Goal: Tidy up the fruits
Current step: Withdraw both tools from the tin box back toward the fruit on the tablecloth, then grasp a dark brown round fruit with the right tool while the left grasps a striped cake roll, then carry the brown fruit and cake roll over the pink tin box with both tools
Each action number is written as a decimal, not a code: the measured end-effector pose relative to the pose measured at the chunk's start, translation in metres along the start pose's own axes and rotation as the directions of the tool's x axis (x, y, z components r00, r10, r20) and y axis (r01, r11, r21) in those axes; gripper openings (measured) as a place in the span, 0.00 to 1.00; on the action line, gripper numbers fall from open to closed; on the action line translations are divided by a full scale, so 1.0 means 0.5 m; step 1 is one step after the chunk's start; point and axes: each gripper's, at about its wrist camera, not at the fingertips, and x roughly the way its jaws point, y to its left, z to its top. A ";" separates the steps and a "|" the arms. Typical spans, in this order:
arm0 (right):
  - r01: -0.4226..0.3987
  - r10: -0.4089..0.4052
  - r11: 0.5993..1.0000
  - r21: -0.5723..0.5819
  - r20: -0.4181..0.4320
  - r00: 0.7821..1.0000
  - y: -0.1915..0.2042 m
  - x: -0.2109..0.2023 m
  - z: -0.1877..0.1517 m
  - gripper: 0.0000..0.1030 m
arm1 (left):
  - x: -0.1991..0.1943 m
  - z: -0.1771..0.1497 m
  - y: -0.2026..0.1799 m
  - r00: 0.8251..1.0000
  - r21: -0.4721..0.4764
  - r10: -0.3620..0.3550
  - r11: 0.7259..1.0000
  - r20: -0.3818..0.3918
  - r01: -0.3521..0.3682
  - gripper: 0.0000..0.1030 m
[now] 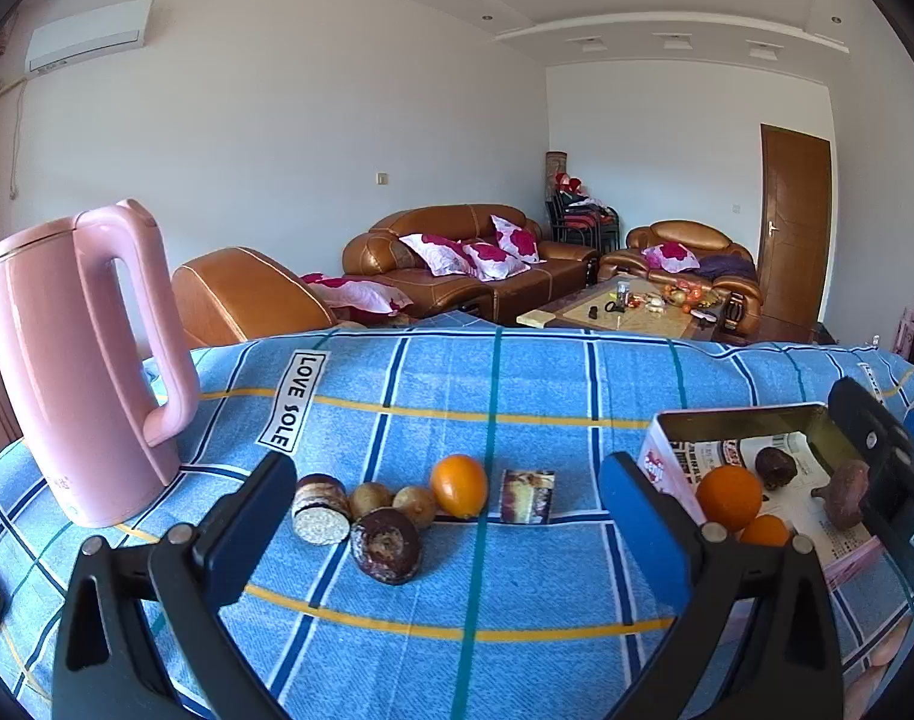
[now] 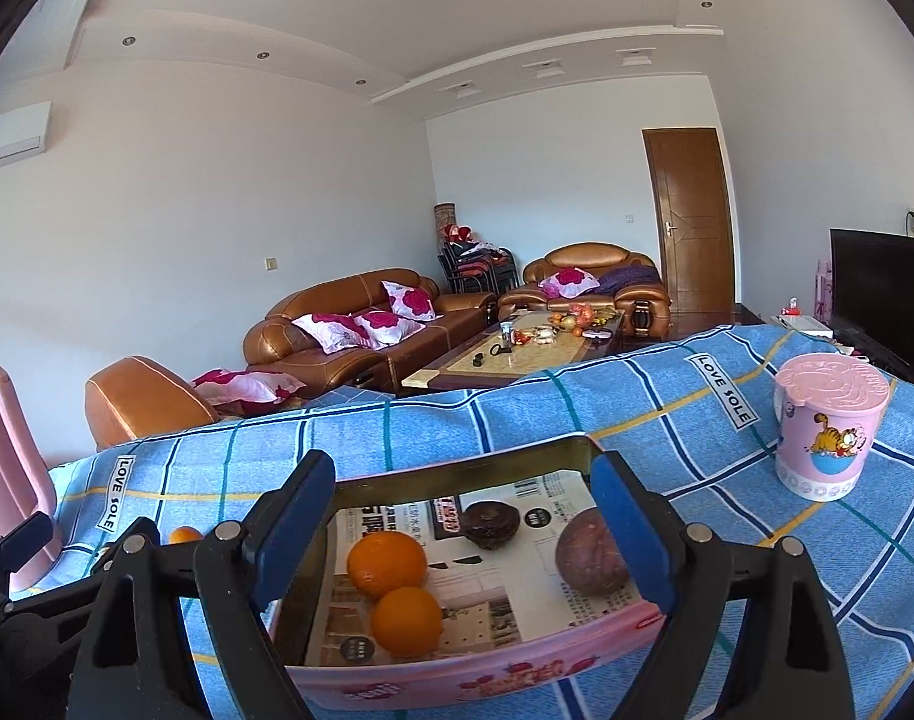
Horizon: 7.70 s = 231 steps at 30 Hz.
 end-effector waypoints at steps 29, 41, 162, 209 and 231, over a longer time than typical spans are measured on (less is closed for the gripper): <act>-0.258 0.231 0.961 -0.101 -0.223 0.947 0.227 0.068 -0.041 0.86 | 0.113 0.000 0.288 0.902 -0.074 0.390 0.910 -0.186 -0.409 1.00; -0.507 0.376 0.854 -0.114 -0.540 0.753 0.374 0.137 -0.117 0.61 | 0.133 -0.002 0.302 0.887 -0.041 0.408 0.904 -0.214 -0.426 1.00; -0.178 0.151 0.956 -0.233 -0.131 0.980 0.121 -0.025 -0.051 0.39 | -0.018 -0.012 0.065 0.998 0.005 0.064 0.998 -0.028 -0.064 0.44; -0.045 0.023 0.969 -0.244 -0.094 0.995 -0.097 0.015 0.003 0.39 | -0.050 -0.001 -0.148 0.997 0.061 -0.080 0.995 0.002 0.080 0.44; 0.091 -0.116 0.967 -0.240 -0.091 0.989 -0.192 0.076 0.035 0.39 | 0.005 0.016 -0.326 0.962 0.088 -0.261 0.959 -0.085 0.268 0.44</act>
